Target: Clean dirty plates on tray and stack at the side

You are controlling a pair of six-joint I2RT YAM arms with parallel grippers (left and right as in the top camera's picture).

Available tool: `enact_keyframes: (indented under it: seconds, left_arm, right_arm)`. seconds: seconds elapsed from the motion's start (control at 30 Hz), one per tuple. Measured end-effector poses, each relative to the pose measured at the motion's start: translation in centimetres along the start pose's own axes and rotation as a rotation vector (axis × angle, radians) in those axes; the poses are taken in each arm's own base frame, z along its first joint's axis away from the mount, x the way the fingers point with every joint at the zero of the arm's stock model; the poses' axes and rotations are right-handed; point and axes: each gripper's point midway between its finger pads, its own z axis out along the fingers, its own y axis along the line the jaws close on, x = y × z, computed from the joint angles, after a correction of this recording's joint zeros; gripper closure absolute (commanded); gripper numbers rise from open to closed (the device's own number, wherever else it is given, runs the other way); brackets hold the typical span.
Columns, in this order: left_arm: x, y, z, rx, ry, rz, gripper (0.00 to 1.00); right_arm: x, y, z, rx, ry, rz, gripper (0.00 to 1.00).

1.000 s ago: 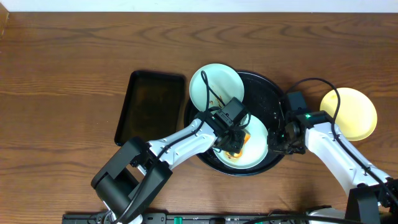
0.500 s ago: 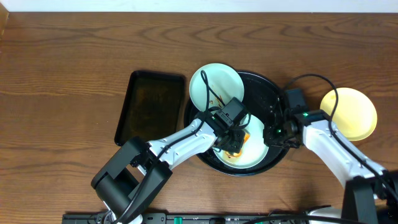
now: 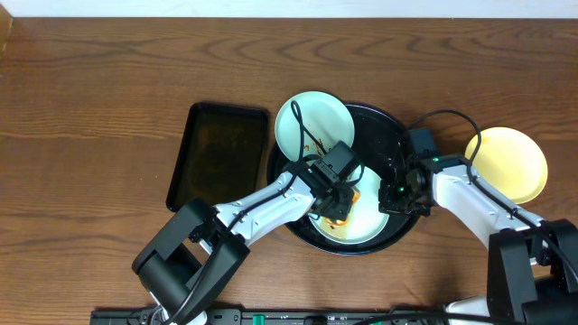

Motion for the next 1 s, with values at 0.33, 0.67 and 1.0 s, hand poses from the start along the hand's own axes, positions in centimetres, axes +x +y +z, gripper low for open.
enact_keyframes:
  seconds: [0.33, 0.67, 1.0]
  left_arm:
    - [-0.8, 3.4, -1.7, -0.090, -0.023, -0.077, 0.92]
    - [-4.2, -0.1, -5.8, 0.058, -0.196, -0.019, 0.92]
    - [-3.3, -1.4, -1.6, 0.064, -0.140, 0.023, 0.92]
  right_arm:
    - [0.0, 0.0, 0.0, 0.004, 0.004, 0.001, 0.99]
    - [0.0, 0.0, 0.0, 0.004, 0.004, 0.001, 0.99]
    - [0.1, -0.1, 0.0, 0.005, 0.008, 0.002, 0.99]
